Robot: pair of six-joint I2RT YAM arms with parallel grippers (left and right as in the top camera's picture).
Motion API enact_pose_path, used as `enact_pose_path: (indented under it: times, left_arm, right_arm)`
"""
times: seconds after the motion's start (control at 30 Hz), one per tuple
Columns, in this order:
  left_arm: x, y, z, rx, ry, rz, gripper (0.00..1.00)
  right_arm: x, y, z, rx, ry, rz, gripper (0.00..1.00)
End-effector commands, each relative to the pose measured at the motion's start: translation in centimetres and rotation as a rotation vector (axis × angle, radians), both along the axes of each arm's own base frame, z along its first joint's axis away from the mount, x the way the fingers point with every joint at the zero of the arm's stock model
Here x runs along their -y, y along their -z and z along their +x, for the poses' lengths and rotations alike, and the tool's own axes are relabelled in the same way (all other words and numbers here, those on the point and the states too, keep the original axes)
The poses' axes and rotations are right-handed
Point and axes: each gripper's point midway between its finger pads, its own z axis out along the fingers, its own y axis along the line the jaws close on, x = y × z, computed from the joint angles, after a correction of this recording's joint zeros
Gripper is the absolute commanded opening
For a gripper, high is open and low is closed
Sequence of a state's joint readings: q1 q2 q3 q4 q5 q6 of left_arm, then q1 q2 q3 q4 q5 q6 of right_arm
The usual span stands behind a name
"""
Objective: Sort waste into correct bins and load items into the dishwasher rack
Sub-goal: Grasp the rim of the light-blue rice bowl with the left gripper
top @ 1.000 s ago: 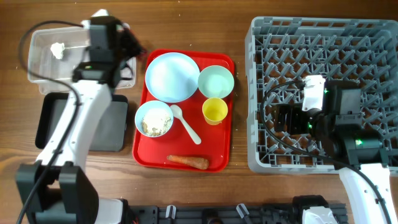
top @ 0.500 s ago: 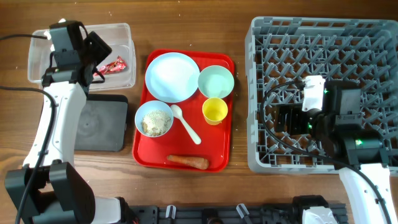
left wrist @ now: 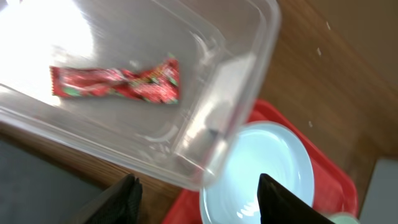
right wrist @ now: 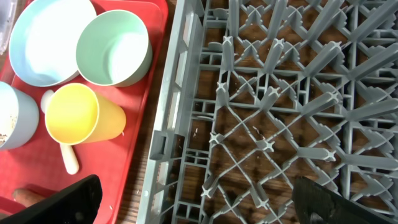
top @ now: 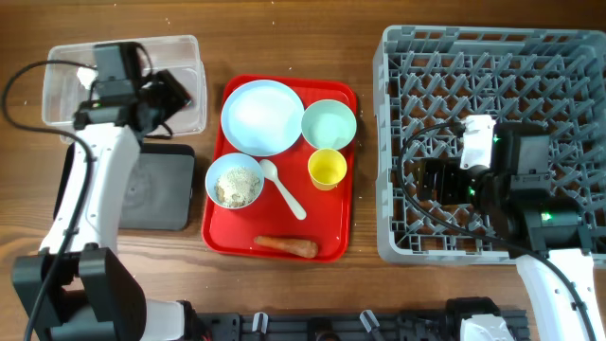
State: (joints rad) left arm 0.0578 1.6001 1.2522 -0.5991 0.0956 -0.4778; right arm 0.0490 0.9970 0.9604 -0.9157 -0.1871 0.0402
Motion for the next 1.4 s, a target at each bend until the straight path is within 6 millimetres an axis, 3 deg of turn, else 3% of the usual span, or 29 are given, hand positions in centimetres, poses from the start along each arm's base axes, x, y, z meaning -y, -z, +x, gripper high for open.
enact_pose_path:
  times: [0.0,0.17,0.37,0.47,0.73,1.0,1.37]
  left_arm:
    - [4.8,0.3,-0.3,-0.006,0.203,0.038,0.61]
    - [11.4,0.6,-1.9,-0.015,0.409,0.077,0.59]
    - [14.7,1.4,-4.1,-0.068,0.501,0.083,0.59]
    - [15.0,2.0,-5.3,-0.116,0.519,0.093,0.57]
    - [13.4,4.4,-9.4,-0.326,0.485,0.108,0.42]
    - [13.1,8.3,-11.4,-0.387,0.450,0.087,0.46]
    - [15.4,12.0,-13.4,-0.402,0.540,0.121,0.46]
  right_arm:
    - [-0.4,-1.1,0.4,0.028,-0.002,0.024,1.00]
    - [-0.4,-1.1,0.4,0.028,-0.001,0.024,1.00]
    - [-0.4,-1.1,0.4,0.028,-0.001,0.024,1.00]
    - [-0.4,-1.1,0.4,0.028,-0.002,0.024,1.00]
    - [-0.4,-1.0,0.5,0.021,-0.001,0.024,1.00]
    - [-0.4,0.0,0.8,-0.017,-0.001,0.022,1.00]
    - [-0.4,0.2,0.8,-0.025,-0.001,0.022,1.00]
